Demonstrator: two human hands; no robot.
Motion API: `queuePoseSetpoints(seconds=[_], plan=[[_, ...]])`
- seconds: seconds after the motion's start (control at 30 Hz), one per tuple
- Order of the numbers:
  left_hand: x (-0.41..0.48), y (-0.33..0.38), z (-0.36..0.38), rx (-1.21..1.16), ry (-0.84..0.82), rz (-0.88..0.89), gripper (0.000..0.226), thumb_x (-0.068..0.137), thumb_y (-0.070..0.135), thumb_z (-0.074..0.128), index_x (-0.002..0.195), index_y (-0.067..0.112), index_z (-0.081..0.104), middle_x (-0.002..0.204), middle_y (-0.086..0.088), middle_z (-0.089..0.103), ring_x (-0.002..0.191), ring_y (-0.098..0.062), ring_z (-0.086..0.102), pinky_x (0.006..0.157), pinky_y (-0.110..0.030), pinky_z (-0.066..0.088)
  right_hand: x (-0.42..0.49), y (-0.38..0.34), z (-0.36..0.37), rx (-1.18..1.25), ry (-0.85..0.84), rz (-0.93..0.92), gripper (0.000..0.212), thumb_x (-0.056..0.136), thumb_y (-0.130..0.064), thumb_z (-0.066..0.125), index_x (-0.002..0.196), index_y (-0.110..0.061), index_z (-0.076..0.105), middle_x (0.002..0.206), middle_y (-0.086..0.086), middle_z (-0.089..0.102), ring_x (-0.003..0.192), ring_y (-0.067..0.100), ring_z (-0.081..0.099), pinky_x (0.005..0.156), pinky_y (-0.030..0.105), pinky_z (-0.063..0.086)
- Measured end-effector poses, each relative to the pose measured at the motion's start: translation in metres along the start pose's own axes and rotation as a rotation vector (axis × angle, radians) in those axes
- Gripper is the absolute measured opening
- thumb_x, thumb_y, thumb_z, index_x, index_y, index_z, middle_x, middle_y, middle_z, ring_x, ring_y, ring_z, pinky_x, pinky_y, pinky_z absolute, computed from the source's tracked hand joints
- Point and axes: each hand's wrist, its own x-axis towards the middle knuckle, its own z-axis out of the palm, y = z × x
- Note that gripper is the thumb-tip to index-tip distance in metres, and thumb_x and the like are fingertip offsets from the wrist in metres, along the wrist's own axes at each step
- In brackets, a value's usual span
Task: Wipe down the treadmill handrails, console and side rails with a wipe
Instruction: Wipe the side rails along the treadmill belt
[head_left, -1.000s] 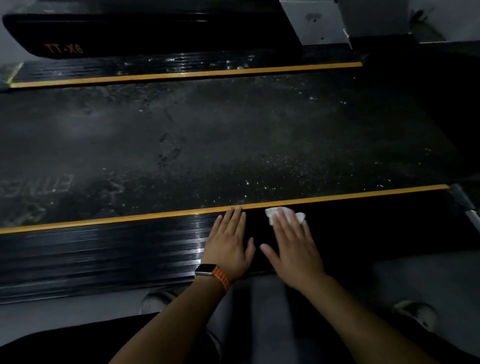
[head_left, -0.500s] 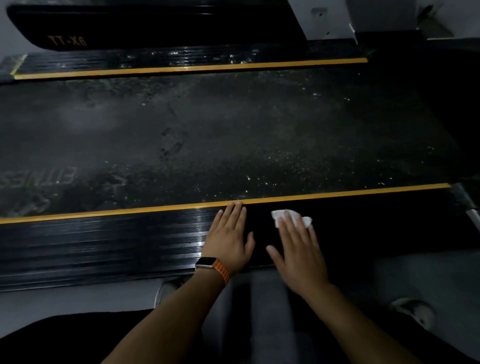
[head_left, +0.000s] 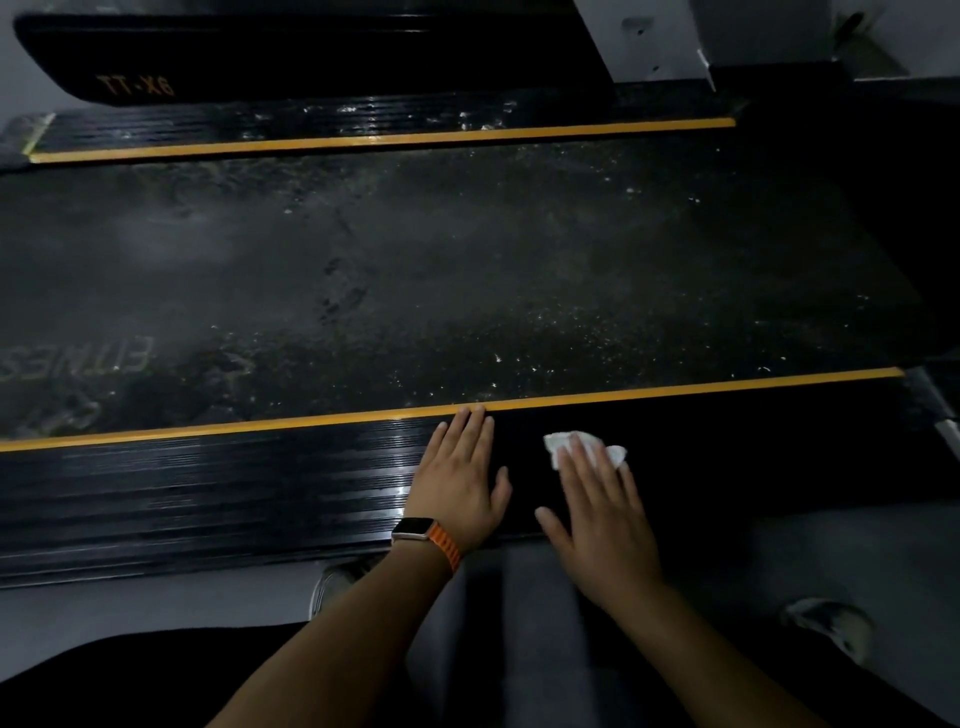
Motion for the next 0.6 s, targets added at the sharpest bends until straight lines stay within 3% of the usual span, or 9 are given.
queuePoseSetpoints(seconds=[0.13,0.27,0.37,0.5,0.6], plan=[[-0.001,0.001,-0.001,-0.001,-0.006,0.002,0.071,0.103,0.052,0.026,0.163,0.014,0.020,0.171,-0.005,0.011,0.157,-0.015,-0.001,0.125,-0.033,-0.006,-0.006,0.016,0.000,-0.031,0.025,-0.157,0.077,0.103,-0.061,0.035,0.163,-0.013,0.033,0.173,0.005,0.022,0.160,0.023,0.020,0.123,0.051,0.027],[0.000,0.001,-0.002,-0.006,-0.016,-0.004,0.070,0.104,0.052,0.025,0.164,0.016,0.015,0.172,-0.003,0.007,0.158,-0.015,-0.004,0.126,-0.033,-0.008,-0.019,0.049,-0.007,-0.038,0.017,0.025,0.076,0.103,-0.060,0.031,0.163,-0.013,0.032,0.173,0.004,0.019,0.161,0.021,0.014,0.125,0.052,0.025],[0.000,0.001,-0.001,-0.006,-0.014,-0.006,0.071,0.104,0.052,0.025,0.164,0.016,0.016,0.172,-0.004,0.008,0.158,-0.016,-0.002,0.126,-0.034,-0.006,-0.023,0.034,-0.002,-0.021,0.039,0.094,0.076,0.104,-0.058,0.030,0.162,-0.011,0.033,0.173,0.008,0.021,0.161,0.025,0.015,0.125,0.054,0.023],[0.000,0.001,0.000,-0.003,0.008,-0.001,0.072,0.103,0.053,0.025,0.163,0.014,0.022,0.171,-0.004,0.012,0.157,-0.015,-0.001,0.126,-0.034,-0.004,-0.022,-0.007,0.013,0.008,0.054,-0.121,0.075,0.104,-0.060,0.032,0.163,-0.013,0.033,0.172,0.008,0.023,0.160,0.026,0.019,0.124,0.052,0.023],[-0.001,0.001,0.000,-0.006,0.012,0.000,0.071,0.103,0.052,0.028,0.162,0.013,0.023,0.171,-0.005,0.013,0.157,-0.015,0.000,0.126,-0.034,-0.004,-0.022,0.006,0.011,-0.007,0.063,-0.212,0.073,0.105,-0.057,0.036,0.163,-0.014,0.031,0.173,0.005,0.021,0.160,0.024,0.020,0.123,0.049,0.026]])
